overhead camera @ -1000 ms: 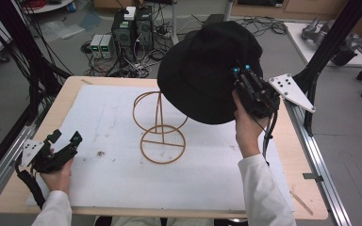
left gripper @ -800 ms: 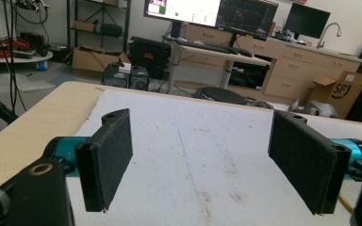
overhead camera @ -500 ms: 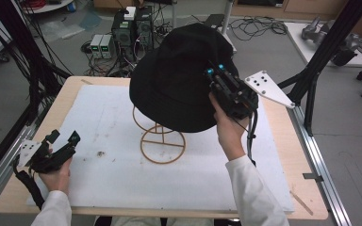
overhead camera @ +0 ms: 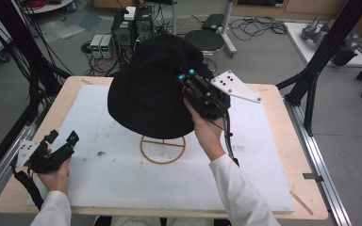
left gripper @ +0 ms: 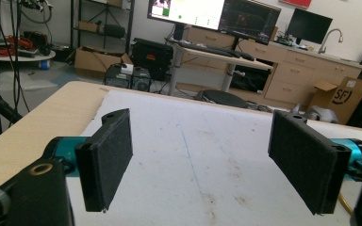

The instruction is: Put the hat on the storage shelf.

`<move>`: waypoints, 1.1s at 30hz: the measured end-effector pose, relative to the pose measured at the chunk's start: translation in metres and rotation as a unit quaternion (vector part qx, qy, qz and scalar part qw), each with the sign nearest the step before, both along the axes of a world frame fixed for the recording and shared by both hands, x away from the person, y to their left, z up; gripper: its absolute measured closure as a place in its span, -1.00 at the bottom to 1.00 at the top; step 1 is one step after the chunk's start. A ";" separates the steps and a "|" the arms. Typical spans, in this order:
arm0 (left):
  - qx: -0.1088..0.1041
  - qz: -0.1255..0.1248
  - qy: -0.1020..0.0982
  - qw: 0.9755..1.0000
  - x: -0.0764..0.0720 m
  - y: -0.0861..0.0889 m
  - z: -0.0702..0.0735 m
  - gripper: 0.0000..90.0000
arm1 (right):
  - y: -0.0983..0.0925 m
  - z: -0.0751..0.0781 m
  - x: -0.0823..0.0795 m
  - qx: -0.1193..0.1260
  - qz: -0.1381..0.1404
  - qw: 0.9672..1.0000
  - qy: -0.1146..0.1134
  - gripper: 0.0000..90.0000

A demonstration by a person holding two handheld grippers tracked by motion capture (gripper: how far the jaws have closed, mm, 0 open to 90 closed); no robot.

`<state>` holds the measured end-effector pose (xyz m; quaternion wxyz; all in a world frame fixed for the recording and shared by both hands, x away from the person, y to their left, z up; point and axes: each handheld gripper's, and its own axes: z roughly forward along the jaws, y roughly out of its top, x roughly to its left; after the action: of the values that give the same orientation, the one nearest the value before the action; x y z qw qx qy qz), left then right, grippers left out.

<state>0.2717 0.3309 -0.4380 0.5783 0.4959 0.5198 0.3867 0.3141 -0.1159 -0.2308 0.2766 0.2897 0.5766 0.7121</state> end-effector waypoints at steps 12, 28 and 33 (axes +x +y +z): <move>0.001 -0.001 0.000 1.000 0.000 0.000 0.000 -0.50 | 0.016 -0.021 0.008 -0.018 0.010 0.999 0.025 0.92; 0.005 -0.003 0.000 1.000 -0.001 -0.002 0.000 -0.50 | 0.019 -0.046 0.013 -0.021 0.009 0.998 0.055 0.92; 0.006 -0.003 -0.001 1.000 -0.001 -0.002 0.000 -0.50 | 0.016 -0.051 0.013 -0.017 0.008 0.998 0.062 0.92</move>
<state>0.2707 0.3285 -0.4376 0.5771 0.5001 0.5156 0.3887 0.3269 -0.0998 -0.2819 0.2392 0.3239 0.6070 0.6852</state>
